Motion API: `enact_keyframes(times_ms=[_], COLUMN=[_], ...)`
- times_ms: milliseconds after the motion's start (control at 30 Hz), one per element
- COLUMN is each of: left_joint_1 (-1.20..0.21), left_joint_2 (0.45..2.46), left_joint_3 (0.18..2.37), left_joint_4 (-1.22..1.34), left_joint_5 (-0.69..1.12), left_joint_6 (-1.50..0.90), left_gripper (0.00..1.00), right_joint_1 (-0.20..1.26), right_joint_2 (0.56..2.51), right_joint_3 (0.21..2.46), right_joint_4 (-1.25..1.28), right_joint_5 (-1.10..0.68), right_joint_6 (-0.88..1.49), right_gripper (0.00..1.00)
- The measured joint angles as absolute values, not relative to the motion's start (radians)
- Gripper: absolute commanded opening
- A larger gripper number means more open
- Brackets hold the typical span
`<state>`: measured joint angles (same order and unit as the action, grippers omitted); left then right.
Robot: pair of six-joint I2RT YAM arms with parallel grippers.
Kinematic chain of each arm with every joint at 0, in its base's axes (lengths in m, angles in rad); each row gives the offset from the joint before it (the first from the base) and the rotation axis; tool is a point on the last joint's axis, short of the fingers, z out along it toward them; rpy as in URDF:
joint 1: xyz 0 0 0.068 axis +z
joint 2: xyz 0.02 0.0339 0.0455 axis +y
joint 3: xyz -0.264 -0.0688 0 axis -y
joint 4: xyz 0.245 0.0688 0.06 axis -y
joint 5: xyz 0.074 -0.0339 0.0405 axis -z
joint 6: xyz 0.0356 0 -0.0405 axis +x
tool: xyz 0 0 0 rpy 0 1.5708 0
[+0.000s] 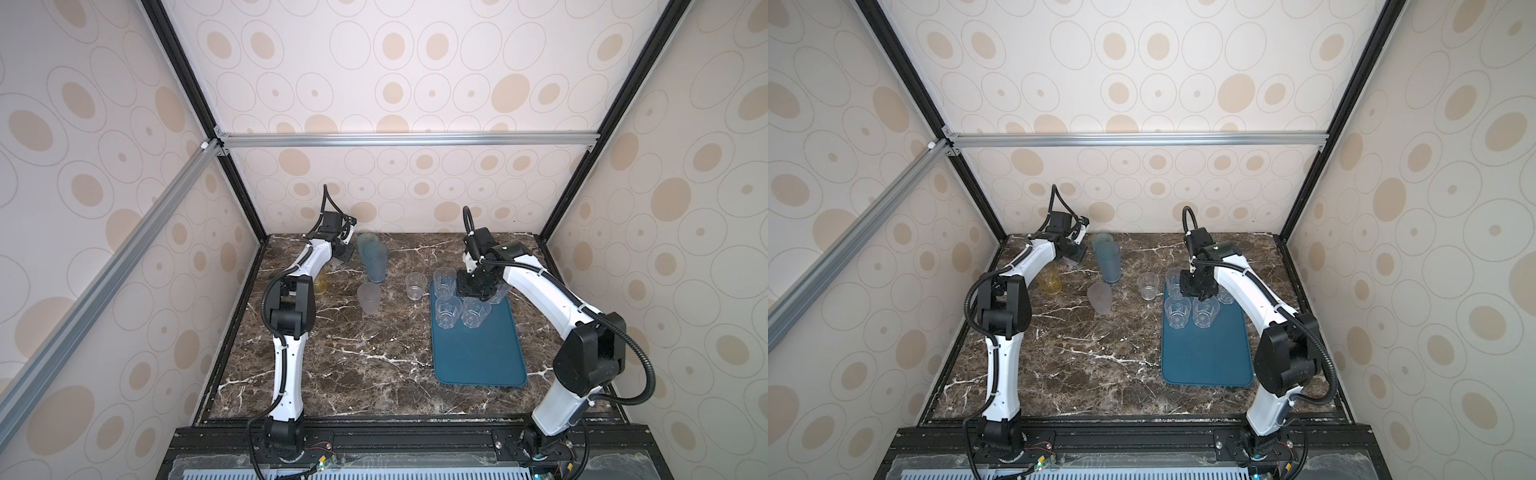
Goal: Place the glasses into the tray
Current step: Pick up the glass from the top-left of the table.
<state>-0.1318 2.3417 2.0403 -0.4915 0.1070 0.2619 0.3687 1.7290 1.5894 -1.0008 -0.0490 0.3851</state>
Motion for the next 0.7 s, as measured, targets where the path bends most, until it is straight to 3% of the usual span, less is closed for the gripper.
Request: enact_keyframes(times_ms=[233,433,700], left_joint_1=[-0.133,-0.172,-0.405], left_joint_2=[2.246,1.954,1.574], left_joint_3=[1.984,1.854,1.645], left_joint_4=[-0.518,-0.5,-0.429], left_joint_5=[0.094,0.045,0.017], left_joint_6=[0.216,0.149,0.103], left_gripper=[0.0,0.0,0.0], right_joint_1=[0.379,0.381,0.422], right_joint_2=[1.728,1.716,1.634], right_joint_3=[1.59,1.589,1.589], right_joint_4=[-1.001,-0.997,-0.977], right_joint_5=[-0.043,-0.033,-0.03], right_joint_6=[0.393,0.41,0.451], right_gripper=[0.39,0.39,0.38])
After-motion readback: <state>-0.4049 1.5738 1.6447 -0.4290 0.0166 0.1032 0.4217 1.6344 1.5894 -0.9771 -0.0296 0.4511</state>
